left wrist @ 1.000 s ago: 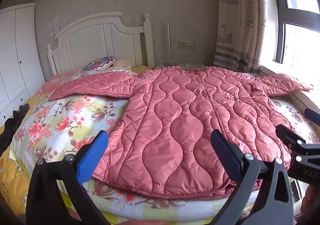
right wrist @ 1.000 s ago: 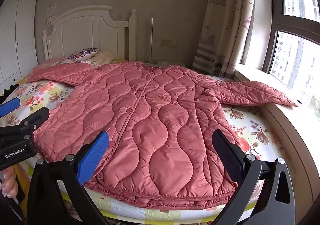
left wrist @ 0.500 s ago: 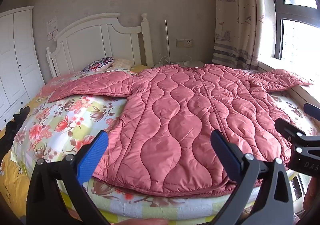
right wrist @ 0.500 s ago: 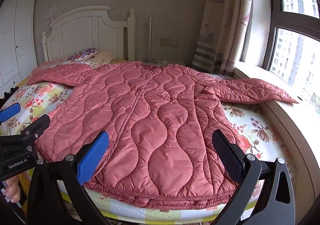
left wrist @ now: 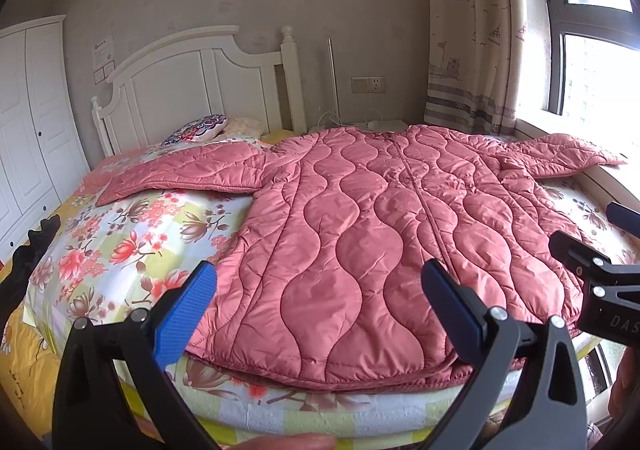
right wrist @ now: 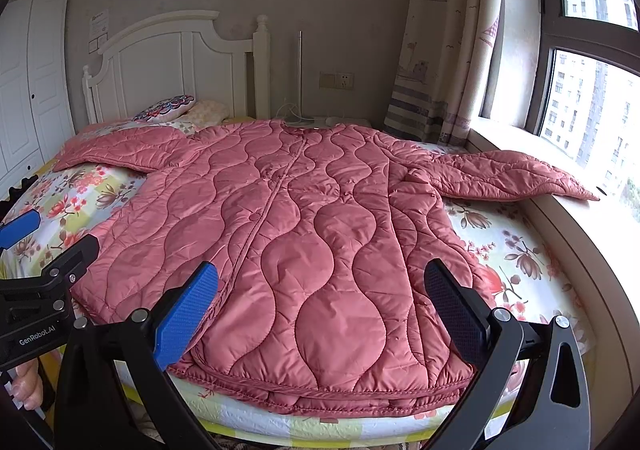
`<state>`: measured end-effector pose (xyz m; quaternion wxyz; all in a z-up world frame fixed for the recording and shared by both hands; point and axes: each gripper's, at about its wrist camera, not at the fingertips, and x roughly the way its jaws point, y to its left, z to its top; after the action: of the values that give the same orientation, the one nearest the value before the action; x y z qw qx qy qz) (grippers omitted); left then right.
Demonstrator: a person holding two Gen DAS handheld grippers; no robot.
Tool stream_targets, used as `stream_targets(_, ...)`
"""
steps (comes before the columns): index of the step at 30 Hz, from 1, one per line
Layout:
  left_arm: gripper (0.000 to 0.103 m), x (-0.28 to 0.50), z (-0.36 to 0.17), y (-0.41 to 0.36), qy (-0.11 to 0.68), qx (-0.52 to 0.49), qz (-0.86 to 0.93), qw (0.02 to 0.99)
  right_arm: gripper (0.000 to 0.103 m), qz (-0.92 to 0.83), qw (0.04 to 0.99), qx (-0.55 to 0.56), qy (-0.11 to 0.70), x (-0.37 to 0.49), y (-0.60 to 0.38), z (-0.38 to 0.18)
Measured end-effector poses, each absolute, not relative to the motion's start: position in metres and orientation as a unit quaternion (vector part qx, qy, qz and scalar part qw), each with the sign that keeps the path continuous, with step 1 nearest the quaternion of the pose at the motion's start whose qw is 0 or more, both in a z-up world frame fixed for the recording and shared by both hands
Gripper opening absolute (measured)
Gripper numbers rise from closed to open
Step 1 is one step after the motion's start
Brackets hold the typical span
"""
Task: Fold large clothes
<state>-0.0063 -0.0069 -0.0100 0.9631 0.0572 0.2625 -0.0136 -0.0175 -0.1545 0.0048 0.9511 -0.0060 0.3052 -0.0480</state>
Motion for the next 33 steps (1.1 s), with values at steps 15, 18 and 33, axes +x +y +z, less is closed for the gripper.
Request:
stream_targets(15,0.101,-0.0064,-0.0107,-0.0077,0.263,0.058,-0.013,0.963,0.099,-0.047,0.95,-0.005,0.307,-0.0176,-0.1543,0.0011)
stream_targets(18,0.101,-0.007,-0.011,-0.0075,0.263,0.058,-0.013,0.963,0.099,-0.048,0.95,-0.005,0.307,-0.017,-0.1547,0.0018)
stream_targets(33,0.101,-0.0067,-0.0109,-0.0083,0.263,0.06,-0.013,0.963,0.099,-0.045,0.949,-0.003,0.312,-0.0165,-0.1526,-0.002)
